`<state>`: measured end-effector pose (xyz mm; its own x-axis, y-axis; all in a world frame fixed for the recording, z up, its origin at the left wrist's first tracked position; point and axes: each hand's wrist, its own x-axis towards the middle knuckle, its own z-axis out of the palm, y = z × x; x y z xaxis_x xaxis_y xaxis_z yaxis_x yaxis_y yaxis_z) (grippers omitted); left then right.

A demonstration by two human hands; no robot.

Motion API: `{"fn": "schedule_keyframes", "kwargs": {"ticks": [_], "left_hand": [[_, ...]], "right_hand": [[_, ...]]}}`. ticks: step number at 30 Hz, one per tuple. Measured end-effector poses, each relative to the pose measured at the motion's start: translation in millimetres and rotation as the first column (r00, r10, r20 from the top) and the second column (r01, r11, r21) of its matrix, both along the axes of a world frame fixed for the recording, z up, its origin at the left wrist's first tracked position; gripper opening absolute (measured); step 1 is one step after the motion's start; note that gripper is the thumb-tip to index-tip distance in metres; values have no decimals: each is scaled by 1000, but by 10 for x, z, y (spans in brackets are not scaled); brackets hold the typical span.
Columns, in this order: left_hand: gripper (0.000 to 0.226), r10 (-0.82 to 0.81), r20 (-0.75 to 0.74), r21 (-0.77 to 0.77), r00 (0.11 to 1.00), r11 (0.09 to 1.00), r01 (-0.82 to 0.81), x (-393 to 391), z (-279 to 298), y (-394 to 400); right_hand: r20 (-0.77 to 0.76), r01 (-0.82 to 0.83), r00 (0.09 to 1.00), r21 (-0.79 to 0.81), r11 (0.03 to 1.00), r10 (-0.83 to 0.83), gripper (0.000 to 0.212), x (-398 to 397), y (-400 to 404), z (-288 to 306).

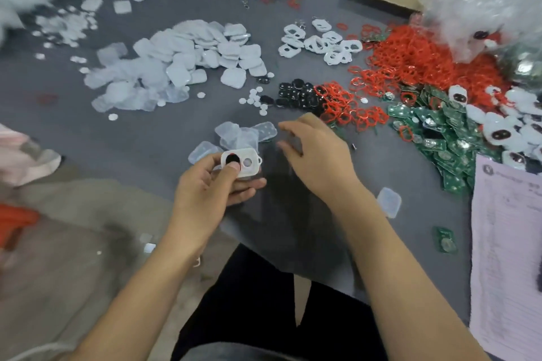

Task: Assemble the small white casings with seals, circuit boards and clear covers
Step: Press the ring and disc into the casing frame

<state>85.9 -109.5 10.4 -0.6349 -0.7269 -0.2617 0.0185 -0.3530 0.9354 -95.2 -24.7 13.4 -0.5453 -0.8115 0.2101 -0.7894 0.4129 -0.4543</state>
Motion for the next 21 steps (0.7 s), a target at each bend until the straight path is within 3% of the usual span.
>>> {"fn": "schedule_keyframes", "kwargs": {"ticks": [6, 11, 15, 21], "left_hand": [[17, 44, 38, 29, 998, 999, -45, 123, -60, -140], [16, 22, 42, 39, 999, 999, -23, 110, -71, -160], [15, -22, 49, 29, 999, 999, 21, 85, -51, -154], [19, -119, 17, -18, 993, 993, 119, -42, -47, -32]], "right_hand": [[-97, -106, 988, 152, 983, 122, 46, -122, -277, -44], [-157, -143, 972, 196, 970, 175, 31, -209, -285, 8], [-117, -101, 986, 157, 982, 120, 14, -264, -204, 53], [-42, 95, 994, -26, 995, -96, 12, -413, 288, 166]]}}
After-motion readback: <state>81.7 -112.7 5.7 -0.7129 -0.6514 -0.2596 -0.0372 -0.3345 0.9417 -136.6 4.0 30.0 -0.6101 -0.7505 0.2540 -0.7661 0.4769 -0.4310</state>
